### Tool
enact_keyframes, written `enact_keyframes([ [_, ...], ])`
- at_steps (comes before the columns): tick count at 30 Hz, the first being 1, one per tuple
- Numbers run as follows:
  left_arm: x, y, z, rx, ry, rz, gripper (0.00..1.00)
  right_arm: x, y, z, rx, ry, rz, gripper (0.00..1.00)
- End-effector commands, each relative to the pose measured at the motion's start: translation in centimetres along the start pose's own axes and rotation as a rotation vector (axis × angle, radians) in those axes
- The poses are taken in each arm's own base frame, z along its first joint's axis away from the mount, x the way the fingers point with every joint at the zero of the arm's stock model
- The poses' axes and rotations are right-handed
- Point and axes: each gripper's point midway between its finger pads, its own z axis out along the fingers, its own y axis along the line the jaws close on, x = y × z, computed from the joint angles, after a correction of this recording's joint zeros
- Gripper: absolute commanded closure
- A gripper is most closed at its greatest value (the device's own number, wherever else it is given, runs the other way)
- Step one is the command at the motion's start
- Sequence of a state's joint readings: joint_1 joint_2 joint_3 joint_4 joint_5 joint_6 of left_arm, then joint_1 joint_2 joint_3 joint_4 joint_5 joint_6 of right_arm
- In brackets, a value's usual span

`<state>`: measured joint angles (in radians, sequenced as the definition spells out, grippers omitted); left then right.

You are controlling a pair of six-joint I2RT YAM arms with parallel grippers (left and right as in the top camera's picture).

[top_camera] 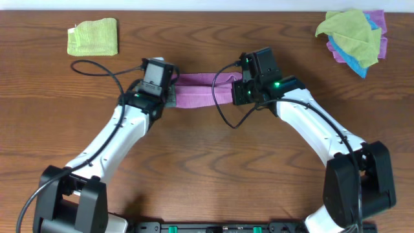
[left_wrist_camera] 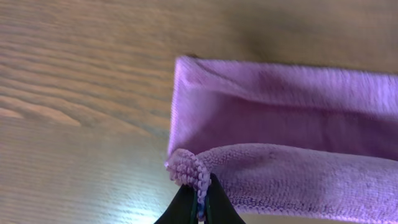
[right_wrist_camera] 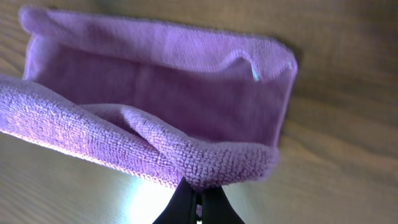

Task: Fold the cloth

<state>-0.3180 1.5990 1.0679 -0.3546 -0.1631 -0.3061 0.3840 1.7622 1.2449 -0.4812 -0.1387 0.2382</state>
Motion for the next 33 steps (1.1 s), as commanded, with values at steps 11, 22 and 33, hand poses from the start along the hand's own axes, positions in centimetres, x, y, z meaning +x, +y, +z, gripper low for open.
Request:
enact_keyframes([
  [11, -1.7, 1.1, 2.4, 0.055, -0.022, -0.056, 0.94, -2.4, -1.1, 2.3, 0.014, -0.038, 0.053, 0.99],
  [22, -2.4, 0.3, 5.2, 0.070, -0.039, -0.060, 0.94, -4.4, -1.9, 4.8, 0.018, -0.063, 0.064, 0.98],
  [33, -5.3, 1.2, 6.3, -0.026, -0.094, -0.009, 0.95, -7.0, -1.9, 6.4, 0.013, -0.090, 0.072, 0.98],
])
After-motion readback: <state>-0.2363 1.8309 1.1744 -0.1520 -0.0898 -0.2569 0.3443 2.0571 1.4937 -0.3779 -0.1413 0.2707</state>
